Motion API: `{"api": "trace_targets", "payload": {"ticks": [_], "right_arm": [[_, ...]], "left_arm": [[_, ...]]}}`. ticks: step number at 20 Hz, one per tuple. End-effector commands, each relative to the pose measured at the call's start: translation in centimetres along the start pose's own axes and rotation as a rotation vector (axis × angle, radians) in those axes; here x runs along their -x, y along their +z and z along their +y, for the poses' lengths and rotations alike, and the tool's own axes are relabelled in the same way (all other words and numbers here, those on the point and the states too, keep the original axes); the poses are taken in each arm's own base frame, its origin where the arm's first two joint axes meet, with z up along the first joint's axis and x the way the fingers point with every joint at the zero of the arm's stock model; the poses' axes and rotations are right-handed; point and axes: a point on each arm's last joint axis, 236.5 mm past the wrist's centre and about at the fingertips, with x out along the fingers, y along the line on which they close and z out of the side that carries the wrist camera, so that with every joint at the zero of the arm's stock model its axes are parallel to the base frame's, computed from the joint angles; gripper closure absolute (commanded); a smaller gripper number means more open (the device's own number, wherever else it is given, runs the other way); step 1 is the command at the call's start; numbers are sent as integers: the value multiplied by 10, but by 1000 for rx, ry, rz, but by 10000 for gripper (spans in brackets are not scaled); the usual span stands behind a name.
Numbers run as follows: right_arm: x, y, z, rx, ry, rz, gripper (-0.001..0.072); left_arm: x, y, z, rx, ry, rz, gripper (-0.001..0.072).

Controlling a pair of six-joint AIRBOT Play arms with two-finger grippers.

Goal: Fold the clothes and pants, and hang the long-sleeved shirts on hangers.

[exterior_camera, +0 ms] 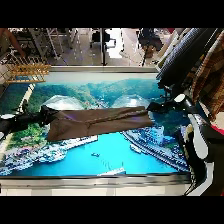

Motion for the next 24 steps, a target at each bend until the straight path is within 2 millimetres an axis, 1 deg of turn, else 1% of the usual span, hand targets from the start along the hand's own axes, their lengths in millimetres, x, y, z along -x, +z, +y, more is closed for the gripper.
{"api": "trace_targets", "payload": {"ticks": [1, 2, 4, 5, 8, 10, 11, 12, 13, 14, 15, 16, 17, 18, 19, 20, 21, 22, 23, 24], "right_arm": [[11, -26, -11, -79, 95, 103, 187], [10, -32, -10, -99, 127, 127, 187], [1, -40, -14, -114, 134, 157, 186], [-3, -41, -15, -122, 143, 160, 186], [-21, -45, -5, -154, 229, 168, 195], [-36, -57, 2, -171, 276, 223, 205], [-41, -66, 9, -163, 301, 268, 237], [-45, -70, 15, -133, 325, 298, 305], [-44, -68, 20, -90, 334, 301, 585], [-39, -61, 18, -59, 316, 290, 682], [-27, -55, 11, -12, 261, 283, 696], [-12, -50, -4, 20, 160, 283, 697], [10, -45, -21, 51, 29, 278, 698], [36, -40, -34, 79, -84, 269, 698], [64, -31, -42, 109, -182, 238, 698], [90, -22, -43, 122, -245, 197, 698], [112, -12, -35, 129, -273, 147, 699], [127, -5, -20, 136, -258, 103, 699], [136, -1, 3, 146, -221, 70, 699], [139, 1, 29, 160, -177, 49, 699]], "left_arm": [[5, -25, -1, -38, -30, 122, 304], [4, -31, -1, -45, -28, 145, 317], [0, -40, -2, -64, -17, 178, 321], [-2, -44, -4, -70, -17, 190, 358], [-9, -56, -10, -86, -24, 226, 365], [-14, -64, -13, -102, -19, 248, 366], [-17, -68, -14, -122, -16, 261, 369], [-20, -75, -14, -148, -9, 279, 420], [-24, -81, -13, -164, 3, 299, 575], [-27, -88, -12, -183, 19, 321, 649], [-30, -97, -10, -204, 39, 348, 692], [-33, -105, -7, -219, 62, 375, 703], [-35, -114, -1, -221, 105, 406, 703], [-38, -125, 6, -228, 156, 440, 703], [-42, -134, 15, -238, 211, 466, 703], [-49, -142, 23, -243, 267, 483, 703], [-58, -147, 29, -242, 304, 485, 703], [-71, -154, 29, -251, 308, 482, 703], [-82, -155, 28, -268, 310, 464, 703], [-91, -151, 25, -294, 314, 426, 702]]}}
